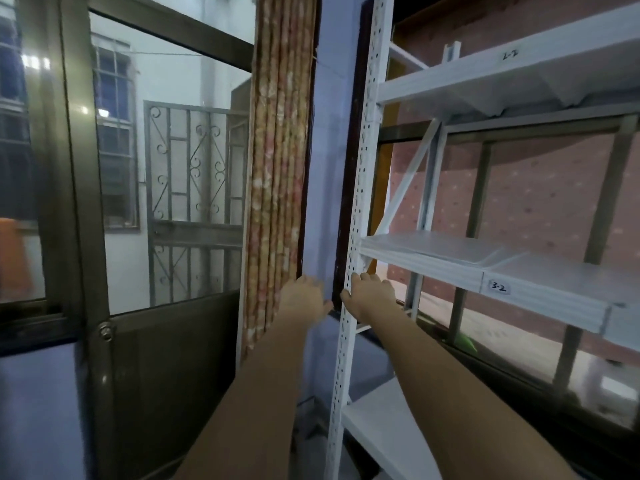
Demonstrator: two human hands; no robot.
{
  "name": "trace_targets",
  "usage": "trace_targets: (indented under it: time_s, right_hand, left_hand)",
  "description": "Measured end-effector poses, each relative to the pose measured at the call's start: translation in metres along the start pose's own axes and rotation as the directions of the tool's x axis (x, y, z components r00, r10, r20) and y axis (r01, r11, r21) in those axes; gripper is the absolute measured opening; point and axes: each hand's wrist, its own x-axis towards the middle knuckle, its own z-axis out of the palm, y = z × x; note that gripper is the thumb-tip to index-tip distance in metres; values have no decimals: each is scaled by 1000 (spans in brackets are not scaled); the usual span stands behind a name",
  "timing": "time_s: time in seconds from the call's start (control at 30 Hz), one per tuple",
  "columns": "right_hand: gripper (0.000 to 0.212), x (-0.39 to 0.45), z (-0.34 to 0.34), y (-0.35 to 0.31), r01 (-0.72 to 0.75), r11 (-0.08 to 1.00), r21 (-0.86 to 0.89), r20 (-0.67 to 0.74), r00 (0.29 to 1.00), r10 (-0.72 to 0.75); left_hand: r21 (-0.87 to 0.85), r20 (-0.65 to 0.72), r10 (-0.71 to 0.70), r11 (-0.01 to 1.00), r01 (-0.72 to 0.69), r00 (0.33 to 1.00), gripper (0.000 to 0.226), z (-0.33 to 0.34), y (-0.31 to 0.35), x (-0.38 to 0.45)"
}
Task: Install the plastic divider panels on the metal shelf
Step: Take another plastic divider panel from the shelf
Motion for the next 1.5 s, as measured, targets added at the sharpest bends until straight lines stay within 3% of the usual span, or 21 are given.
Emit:
trace_targets:
  time_s: [0.27,0.4,0.5,0.63,0.8,0.93,1.1,1.27,1.5]
  right_hand:
    - [49,87,4,0,-107,994,-11,-74,992,106]
    - [49,127,-6,12,-189,982,-29,-140,973,183]
    - [49,144,-12,35,-278,959,-55,-164,950,265]
    - [52,152,-14,75,-447,888,-113,-122,893,434]
    - [53,169,-16,123,-572,809,-139,-119,820,559]
    - [52,181,-13,160,-640,755,-141,-116,768,630]
    - [56,199,-5,213,-767,639,-65,54,637,769]
    - [58,207,5,249,-823,564,-63,147,551,821]
    - [59,217,30,280,-862,506,-39,188,491,850]
  left_hand:
    - [12,0,72,997,-72,997,48,19,-38,92]
    - [-4,-103,149,989,-150,983,49,19,-49,149]
    - [-50,-202,234,967,-248,951,51,21,-37,188]
    - [-118,-225,352,916,-384,909,49,33,-6,226]
    - [-144,-277,372,896,-421,886,48,38,20,271]
    - [-133,-242,375,901,-413,895,47,38,41,305]
    - [-181,-185,393,887,-425,900,42,32,71,347]
    - [-201,12,392,902,-382,920,49,32,98,376]
    - [-158,187,329,940,-302,926,52,47,108,395]
